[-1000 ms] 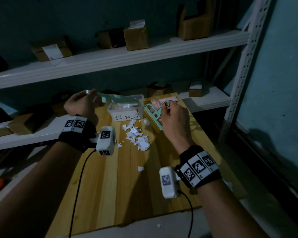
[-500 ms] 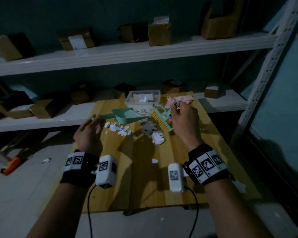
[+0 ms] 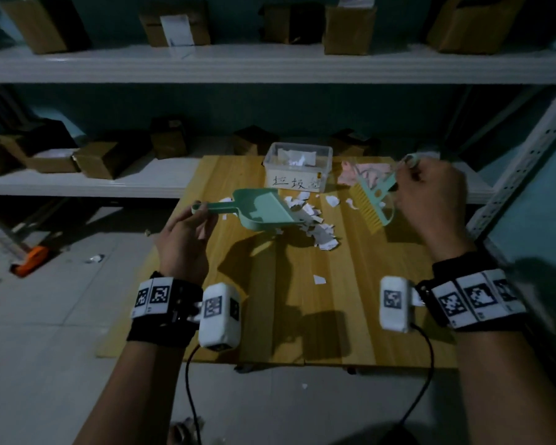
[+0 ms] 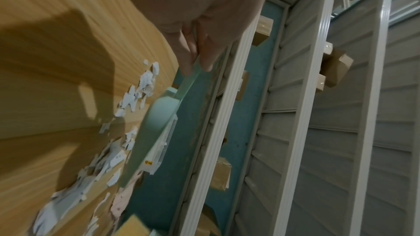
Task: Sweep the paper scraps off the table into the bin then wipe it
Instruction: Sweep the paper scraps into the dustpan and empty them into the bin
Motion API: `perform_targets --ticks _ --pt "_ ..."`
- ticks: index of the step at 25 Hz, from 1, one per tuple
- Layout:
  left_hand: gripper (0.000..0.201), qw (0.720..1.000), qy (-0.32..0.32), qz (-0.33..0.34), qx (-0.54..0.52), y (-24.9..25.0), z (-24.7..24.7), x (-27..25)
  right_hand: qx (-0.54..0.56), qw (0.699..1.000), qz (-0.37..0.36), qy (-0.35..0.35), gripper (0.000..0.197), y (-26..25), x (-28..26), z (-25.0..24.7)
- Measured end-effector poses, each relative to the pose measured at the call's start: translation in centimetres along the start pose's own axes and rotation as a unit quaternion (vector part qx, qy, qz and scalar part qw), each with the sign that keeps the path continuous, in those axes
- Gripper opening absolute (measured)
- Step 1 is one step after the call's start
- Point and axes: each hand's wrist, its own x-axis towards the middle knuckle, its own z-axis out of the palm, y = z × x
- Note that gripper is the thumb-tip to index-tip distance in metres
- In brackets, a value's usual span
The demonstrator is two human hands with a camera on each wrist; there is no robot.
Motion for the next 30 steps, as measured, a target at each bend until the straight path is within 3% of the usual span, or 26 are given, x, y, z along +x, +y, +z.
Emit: perform_targets --ticks 6,10,11,14,16,24,26,30 --pt "0.033 0.996 0.057 0.046 -0.048 2.2 -1.9 1.3 0.027 0.999 0.002 0.044 0.028 1.2 0.3 0.2" --pt "0.013 0.986 0.052 -0.002 -0.159 3.8 -3.1 1.6 0.100 0.994 0.036 0.000 0.016 -0.8 -1.1 1.8" --pt "0.017 0.988 0.053 0.004 -0.148 4.1 -3.3 1.3 0.122 0.991 0.045 -0.014 0.016 -1.5 -1.6 2.8" --pt "0.010 0.984 0.110 0.121 -0.064 4.6 -3.7 0.6 0.195 0.977 0.061 -0.054 0.022 -3.8 -3.1 6.1" --pt "0.022 0.976 0.152 0.125 -0.098 5.2 -3.6 0.8 0.231 0.967 0.071 -0.082 0.021 -5.2 -3.9 8.1" --pt "0.034 0.990 0.090 0.058 -0.096 5.7 -4.2 1.4 0.280 0.930 0.125 -0.204 0.019 -8.6 -6.7 13.1" --pt "0.035 0.991 0.077 0.052 -0.093 5.6 -4.2 1.6 0.250 0.933 0.113 -0.231 0.016 -8.5 -7.0 13.5" --pt "0.037 0.993 0.055 0.027 -0.098 5.3 -4.7 2.0 0.162 0.958 0.096 -0.215 0.011 -7.0 -6.1 12.8"
